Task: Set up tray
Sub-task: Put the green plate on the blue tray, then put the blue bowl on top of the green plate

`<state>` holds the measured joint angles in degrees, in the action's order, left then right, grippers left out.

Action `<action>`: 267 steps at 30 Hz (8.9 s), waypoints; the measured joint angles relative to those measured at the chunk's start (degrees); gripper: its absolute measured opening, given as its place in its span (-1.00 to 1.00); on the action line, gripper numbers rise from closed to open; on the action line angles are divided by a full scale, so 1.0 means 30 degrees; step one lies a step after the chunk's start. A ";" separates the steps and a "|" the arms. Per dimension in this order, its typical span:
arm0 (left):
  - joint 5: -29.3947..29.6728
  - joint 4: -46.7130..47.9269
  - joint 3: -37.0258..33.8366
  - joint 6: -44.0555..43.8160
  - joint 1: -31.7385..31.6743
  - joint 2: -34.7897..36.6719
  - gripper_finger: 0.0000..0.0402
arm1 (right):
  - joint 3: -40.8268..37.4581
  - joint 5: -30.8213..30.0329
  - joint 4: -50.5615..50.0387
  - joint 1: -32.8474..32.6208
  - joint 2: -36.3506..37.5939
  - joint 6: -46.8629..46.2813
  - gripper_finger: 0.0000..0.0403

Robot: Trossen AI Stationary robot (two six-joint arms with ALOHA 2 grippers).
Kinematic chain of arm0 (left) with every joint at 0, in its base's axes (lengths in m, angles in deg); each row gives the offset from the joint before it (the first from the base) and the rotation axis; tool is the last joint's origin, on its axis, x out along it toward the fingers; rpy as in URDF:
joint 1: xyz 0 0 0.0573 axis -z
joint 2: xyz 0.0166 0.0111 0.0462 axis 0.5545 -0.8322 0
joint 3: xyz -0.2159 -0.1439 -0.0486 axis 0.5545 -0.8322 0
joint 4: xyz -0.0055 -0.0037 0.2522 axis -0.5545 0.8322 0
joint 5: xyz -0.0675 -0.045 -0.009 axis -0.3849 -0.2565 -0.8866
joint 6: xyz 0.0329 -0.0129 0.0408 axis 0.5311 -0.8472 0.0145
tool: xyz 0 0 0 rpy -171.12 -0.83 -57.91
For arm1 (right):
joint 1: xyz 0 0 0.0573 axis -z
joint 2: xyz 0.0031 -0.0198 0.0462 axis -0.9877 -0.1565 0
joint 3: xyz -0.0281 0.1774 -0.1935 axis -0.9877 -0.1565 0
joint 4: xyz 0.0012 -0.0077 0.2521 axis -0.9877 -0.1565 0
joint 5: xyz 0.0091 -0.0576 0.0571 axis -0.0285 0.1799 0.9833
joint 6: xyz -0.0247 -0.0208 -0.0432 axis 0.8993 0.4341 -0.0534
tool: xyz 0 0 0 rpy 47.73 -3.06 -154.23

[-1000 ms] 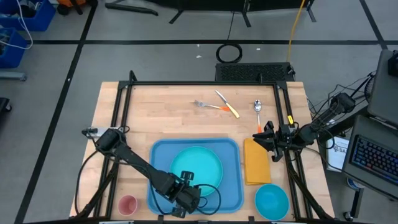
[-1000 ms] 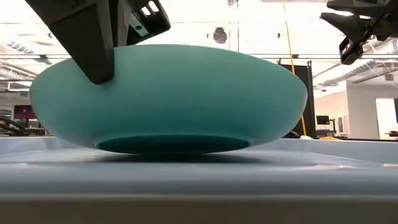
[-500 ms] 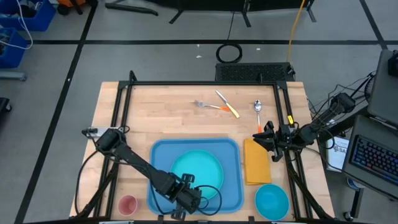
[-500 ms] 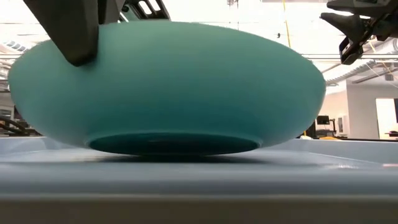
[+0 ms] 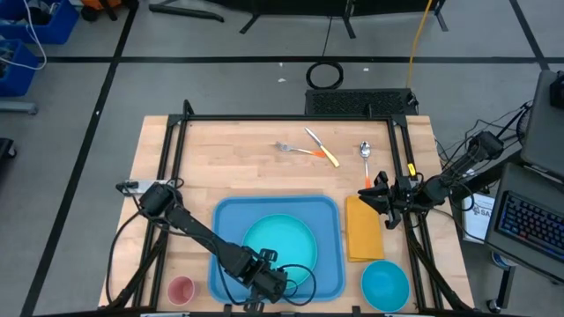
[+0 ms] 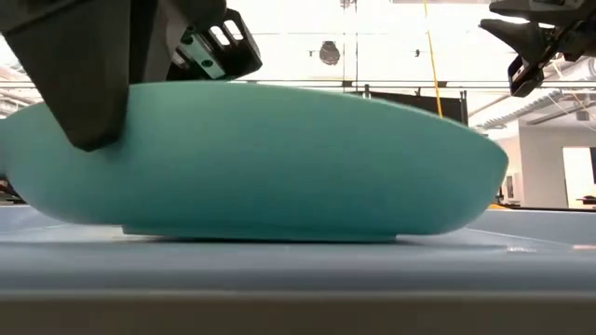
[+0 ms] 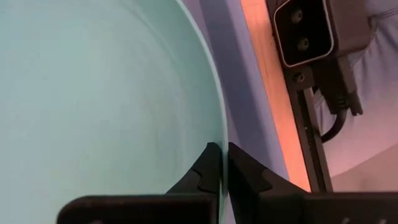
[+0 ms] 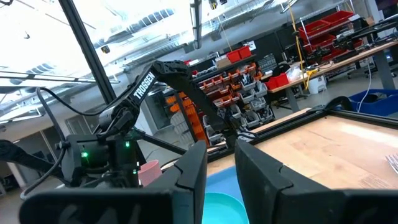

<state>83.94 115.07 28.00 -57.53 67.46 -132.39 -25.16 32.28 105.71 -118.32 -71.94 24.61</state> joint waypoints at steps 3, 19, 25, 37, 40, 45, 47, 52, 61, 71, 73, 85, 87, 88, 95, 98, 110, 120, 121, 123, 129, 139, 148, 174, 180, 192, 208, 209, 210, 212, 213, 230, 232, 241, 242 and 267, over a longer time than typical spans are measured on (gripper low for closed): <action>0.0067 -0.0066 0.0000 0.0064 -0.0002 0.0000 -0.96 | 0.0005 0.0000 0.0000 0.0000 0.0000 0.0000 -0.63; 0.0022 0.0015 -0.0015 -0.0136 -0.0129 0.0000 -0.75 | -0.0002 0.0007 0.0000 0.0000 0.0000 0.0001 -0.63; -0.0267 -0.0066 -0.0015 -0.0587 -0.0146 0.0000 -0.75 | 0.0005 0.0000 0.0000 -0.0002 0.0000 0.0002 -0.63; -0.0080 -0.0124 -0.0015 -0.0674 -0.0146 0.0000 -0.64 | -0.0002 0.0007 0.0000 0.0000 0.0000 0.0000 -0.63; -0.0141 -0.0087 -0.0015 -0.0721 -0.0146 0.0000 -0.48 | 0.0002 0.0006 0.0000 -0.0003 0.0000 0.0000 -0.63; -0.0126 -0.0018 -0.0015 -0.1101 -0.0146 0.0000 -0.20 | 0.0000 0.0007 0.0000 -0.0002 0.0000 0.0000 -0.63; -0.0105 0.0011 -0.0015 -0.1098 -0.0164 0.0000 -0.11 | 0.0005 0.0007 0.0000 0.0000 0.0000 0.0000 -0.63; 0.0059 0.0159 -0.0015 -0.0999 -0.0313 0.0257 -0.01 | 0.0004 0.0007 0.0000 -0.0007 0.0002 0.0000 -0.63; 0.1972 0.0381 -0.0015 -0.0670 -0.0303 0.1883 0.00 | 0.0003 0.0007 -0.0044 -0.0007 -0.0107 0.0000 -0.63; 0.8746 0.2313 0.0000 -0.1052 0.1104 0.3630 0.00 | -0.0002 0.0133 -0.0073 -0.0015 -0.0698 0.0007 -0.63; 0.9733 0.2873 -0.0007 -0.1338 0.1640 0.3748 0.00 | 0.0005 0.0117 -0.0035 -0.0015 -0.0980 0.0000 -0.63; 0.5773 0.8849 -0.0007 -1.0261 0.4068 0.5837 0.00 | 0.0000 0.0087 0.0471 -0.0007 -0.1260 0.0007 -0.63; 0.5755 0.9295 -0.0007 -1.1470 0.4568 0.6245 0.00 | 0.0002 0.0087 0.0539 -0.0007 -0.1253 0.0004 -0.63; 0.5751 0.9397 -0.0007 -1.2029 0.4731 0.6421 0.00 | -0.0002 0.0097 0.0539 -0.0007 -0.1256 0.0007 -0.63; 0.8637 0.9498 -0.0007 -1.4047 0.6430 0.7277 0.00 | 0.0564 0.2413 -0.0166 -0.0490 -0.1363 0.0087 -0.63; 1.0014 0.9503 -0.0007 -1.4473 0.7055 0.7531 0.00 | 0.2330 0.2613 -0.3742 -0.0849 -0.2113 -0.0350 -0.63; 1.2231 0.9959 -0.0007 -1.5203 0.7854 0.7730 0.00 | 1.2845 0.5295 -1.4182 -0.1866 -1.0038 -0.2124 -0.63; 1.2385 0.9997 -0.0007 -1.5130 0.7905 0.7730 0.00 | 2.0700 0.8929 -2.3469 -0.3059 -1.7130 -1.0294 -0.63; 1.2434 1.0010 -0.0007 -1.5100 0.7905 0.7730 0.00 | 2.1198 0.9558 -2.3926 -0.3174 -1.7708 -1.1243 -0.63; 1.2454 1.0016 -0.0007 -1.4992 0.7905 0.7730 0.00 | 2.1911 1.0830 -2.4566 -0.3384 -1.8841 -1.3274 -0.63; 1.2463 1.0018 -0.0007 -1.4781 0.8043 0.7730 0.00 | 2.2365 1.3089 -2.4880 -0.3817 -2.0624 -1.8710 -0.63; 1.3120 1.0054 -0.0007 -1.3846 0.8711 0.7730 0.00 | 2.2175 1.3165 -2.5645 -0.5195 -2.0793 -2.5102 -0.50; 1.3301 1.0069 -0.0007 -1.3356 0.8823 0.7723 0.00 | 2.2168 1.3305 -2.5653 -0.5691 -2.1800 -2.6869 -0.16; 1.3463 1.0061 -0.0007 -1.2675 0.8750 0.7723 0.00 | 2.1506 1.6562 -2.4735 -0.5575 -2.3911 -2.5274 -0.92; 1.3607 1.0054 -0.0007 -1.2624 0.8750 0.7723 0.00 | 2.1312 1.6666 -2.4705 -0.5448 -2.3803 -2.5267 -0.96; 1.3654 1.0041 -0.0015 -1.2551 0.8750 0.7723 0.00 | 2.1310 1.5060 -2.5873 -0.5435 -2.2710 -2.4748 -0.99; 1.3986 1.0040 -0.0015 -1.2617 0.8750 0.7716 0.00 | 2.4259 1.1736 -3.0651 -0.4289 -2.2527 -2.0452 -0.99; 1.4000 1.0040 -0.0015 -1.2617 0.8750 0.7716 0.00 | 2.4259 1.1660 -3.0665 -0.4165 -2.2527 -2.0190 -0.99; 1.4000 1.0033 -0.0015 -1.2617 0.8750 0.7716 0.00 | 2.4259 1.1573 -3.0699 -0.4039 -2.2527 -1.9872 -0.99; 1.4000 1.0040 -0.0015 -1.2617 0.8750 0.7716 0.00 | 2.4259 1.1552 -3.0689 -0.3830 -2.2527 -1.9387 -0.99; 1.4004 1.0040 -0.0015 -1.2617 0.8750 0.7716 0.00 | 2.4259 1.1543 -3.0675 -0.3720 -2.2527 -1.9164 -0.99; 1.4117 1.0043 -0.0015 -1.2621 0.8750 0.7716 0.00 | 2.7341 0.8503 -3.2975 -0.2674 -2.2498 -1.4290 -0.99; 1.4125 1.0047 -0.0015 -1.2545 0.8750 0.7716 0.00 | 2.7862 0.7941 -3.2895 -0.2467 -2.2498 -1.2744 -0.99; 1.4314 1.0047 -0.0015 -1.2500 0.8765 0.7716 0.00 | 2.8135 0.7203 -2.9488 -0.0574 -2.3006 -0.1976 -1.00; 1.4308 1.0053 -0.0015 -1.2507 0.8765 0.7716 0.00 | 2.8135 0.7576 -2.9262 -0.0309 -2.3200 -0.0908 -1.00; 1.4299 1.0204 -0.0015 -1.2493 0.8786 0.7716 0.00 | 3.5259 1.2608 -3.2970 0.2703 -3.0936 0.8217 -1.00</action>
<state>126.84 145.69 27.95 -95.01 93.82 -109.25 80.61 70.10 6.80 -110.21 -164.75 49.26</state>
